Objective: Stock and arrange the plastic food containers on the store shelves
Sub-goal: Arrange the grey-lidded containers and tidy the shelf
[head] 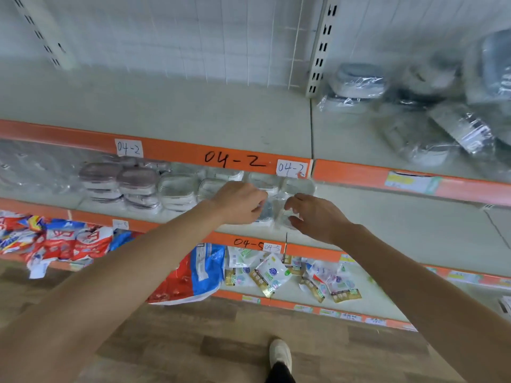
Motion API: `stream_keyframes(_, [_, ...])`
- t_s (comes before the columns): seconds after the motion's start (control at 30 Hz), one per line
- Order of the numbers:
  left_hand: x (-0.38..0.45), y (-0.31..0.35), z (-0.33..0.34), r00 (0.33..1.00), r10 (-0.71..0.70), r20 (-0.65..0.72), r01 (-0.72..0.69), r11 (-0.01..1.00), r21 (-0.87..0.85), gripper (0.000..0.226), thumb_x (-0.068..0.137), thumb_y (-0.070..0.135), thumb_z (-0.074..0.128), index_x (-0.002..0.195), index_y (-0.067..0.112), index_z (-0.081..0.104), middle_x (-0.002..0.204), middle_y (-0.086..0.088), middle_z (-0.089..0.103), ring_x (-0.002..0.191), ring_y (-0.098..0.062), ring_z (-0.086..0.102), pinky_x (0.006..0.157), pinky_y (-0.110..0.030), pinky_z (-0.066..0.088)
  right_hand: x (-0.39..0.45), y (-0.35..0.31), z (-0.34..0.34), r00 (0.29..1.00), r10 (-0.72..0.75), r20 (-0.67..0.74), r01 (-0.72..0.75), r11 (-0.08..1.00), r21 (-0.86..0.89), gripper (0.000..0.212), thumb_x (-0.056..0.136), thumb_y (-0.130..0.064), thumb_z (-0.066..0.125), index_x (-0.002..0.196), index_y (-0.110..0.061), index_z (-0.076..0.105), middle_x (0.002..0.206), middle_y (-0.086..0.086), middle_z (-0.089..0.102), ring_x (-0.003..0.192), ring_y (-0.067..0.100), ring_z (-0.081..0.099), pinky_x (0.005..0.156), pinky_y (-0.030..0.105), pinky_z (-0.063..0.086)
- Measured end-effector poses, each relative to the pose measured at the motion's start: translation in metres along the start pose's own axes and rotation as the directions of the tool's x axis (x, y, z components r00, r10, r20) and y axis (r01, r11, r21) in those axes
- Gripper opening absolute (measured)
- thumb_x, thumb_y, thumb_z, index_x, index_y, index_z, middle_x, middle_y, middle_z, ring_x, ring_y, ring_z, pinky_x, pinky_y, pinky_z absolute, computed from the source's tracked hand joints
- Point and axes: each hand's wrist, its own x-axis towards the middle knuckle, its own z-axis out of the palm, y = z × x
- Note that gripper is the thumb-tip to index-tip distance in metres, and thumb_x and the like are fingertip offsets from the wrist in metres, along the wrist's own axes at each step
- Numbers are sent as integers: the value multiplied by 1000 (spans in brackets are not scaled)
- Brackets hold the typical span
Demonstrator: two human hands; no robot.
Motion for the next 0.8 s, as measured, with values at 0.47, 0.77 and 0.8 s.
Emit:
stream_keyframes(0.47, [134, 97, -96, 950, 134, -284, -174, 977, -120, 14, 85, 21, 55, 92, 19, 67, 91, 2, 70, 86, -22, 62, 67, -27, 41, -82, 108, -111, 901, 284, -327, -308, 951, -24, 29, 91, -19, 54, 118, -12, 58, 117, 3, 56, 111, 21, 51, 84, 33, 43])
stream_keyframes(0.77, [235, 118, -116, 941, 182, -284, -205, 978, -51, 33, 87, 25, 55, 117, 12, 57, 119, -6, 50, 113, -24, 50, 85, -38, 47, -69, 185, -150, 850, 345, -398, -410, 908, -90, 26, 90, -18, 52, 112, -8, 60, 111, 8, 57, 111, 25, 50, 79, 36, 44])
stream_keyframes(0.8, [245, 113, -119, 943, 162, -290, -179, 983, -31, 35, 88, 25, 55, 120, 11, 55, 122, -7, 48, 116, -24, 49, 85, -38, 46, -63, 190, -152, 853, 329, -406, -399, 912, -100, 27, 90, -18, 51, 113, -8, 60, 112, 8, 56, 111, 25, 50, 79, 35, 42])
